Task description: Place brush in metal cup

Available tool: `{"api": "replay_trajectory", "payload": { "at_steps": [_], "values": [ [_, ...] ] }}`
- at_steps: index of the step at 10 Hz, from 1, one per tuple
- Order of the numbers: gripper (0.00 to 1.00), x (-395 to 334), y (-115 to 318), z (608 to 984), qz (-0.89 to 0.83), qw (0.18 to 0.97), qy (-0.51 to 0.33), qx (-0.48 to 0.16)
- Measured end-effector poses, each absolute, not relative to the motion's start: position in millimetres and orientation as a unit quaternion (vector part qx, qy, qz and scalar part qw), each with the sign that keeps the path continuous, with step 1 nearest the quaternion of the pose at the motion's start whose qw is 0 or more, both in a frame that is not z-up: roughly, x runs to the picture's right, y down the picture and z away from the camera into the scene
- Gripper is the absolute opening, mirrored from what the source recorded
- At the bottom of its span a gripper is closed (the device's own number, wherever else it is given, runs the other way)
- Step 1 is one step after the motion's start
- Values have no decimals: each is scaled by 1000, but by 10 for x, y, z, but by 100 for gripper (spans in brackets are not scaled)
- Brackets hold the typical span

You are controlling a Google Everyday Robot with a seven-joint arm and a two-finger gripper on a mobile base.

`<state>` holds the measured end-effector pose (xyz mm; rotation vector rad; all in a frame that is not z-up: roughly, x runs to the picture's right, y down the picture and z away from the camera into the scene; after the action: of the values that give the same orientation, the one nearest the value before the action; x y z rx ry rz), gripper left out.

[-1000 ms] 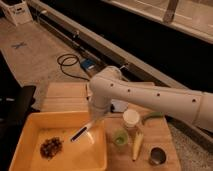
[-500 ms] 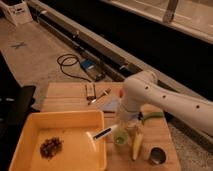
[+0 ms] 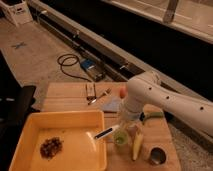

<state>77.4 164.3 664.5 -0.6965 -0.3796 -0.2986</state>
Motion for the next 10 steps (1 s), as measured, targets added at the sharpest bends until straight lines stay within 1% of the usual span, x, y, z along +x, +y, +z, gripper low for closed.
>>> {"api": "replay_trajectory", "payload": {
  "at_steps": [3, 8, 10],
  "values": [
    [0, 857, 1646, 6631, -135, 916, -174, -335],
    [0, 1468, 1645, 6404, -76, 934, -157, -311],
    [0, 1765, 1724, 6350, -44, 938, -145, -310]
  ]
}}
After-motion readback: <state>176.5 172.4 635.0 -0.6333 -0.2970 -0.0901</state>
